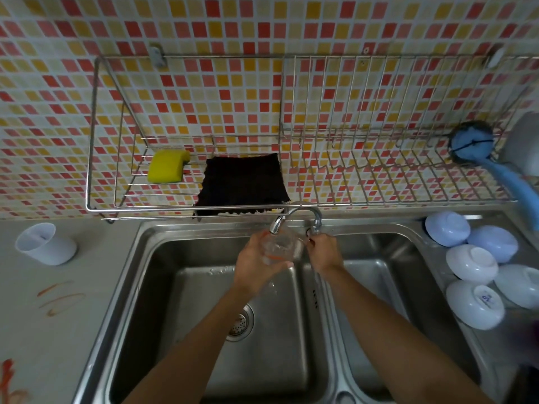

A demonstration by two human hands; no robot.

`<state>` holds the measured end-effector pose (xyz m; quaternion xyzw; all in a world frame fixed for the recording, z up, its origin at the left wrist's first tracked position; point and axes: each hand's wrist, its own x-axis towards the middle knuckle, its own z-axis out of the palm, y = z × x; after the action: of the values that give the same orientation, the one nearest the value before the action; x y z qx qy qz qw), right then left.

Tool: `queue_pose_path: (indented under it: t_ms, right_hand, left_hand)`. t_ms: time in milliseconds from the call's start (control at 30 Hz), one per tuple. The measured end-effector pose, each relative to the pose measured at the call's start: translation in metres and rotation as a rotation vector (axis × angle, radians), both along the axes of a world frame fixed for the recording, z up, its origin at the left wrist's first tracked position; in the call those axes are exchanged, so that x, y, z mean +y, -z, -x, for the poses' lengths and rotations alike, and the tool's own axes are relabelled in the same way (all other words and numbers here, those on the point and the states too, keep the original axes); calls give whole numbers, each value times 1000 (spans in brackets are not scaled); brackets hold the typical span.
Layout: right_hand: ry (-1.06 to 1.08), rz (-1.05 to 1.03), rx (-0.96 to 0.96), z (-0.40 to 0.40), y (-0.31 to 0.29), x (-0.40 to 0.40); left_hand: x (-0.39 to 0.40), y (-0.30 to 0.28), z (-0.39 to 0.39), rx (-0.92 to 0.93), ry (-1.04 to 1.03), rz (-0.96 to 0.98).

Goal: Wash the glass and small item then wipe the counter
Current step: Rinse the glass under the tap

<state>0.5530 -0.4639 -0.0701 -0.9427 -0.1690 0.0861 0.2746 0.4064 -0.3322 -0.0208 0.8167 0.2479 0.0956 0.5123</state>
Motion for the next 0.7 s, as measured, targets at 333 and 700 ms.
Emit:
queue_pose_path:
  t_ms: [333, 700]
  right_hand:
    - [5, 16, -2, 2, -1, 1]
    - [10, -26, -48, 2, -4, -4]
  left_hand:
    - [3, -9, -3, -1, -28, -17]
    - [6, -6, 7, -20, -11, -60]
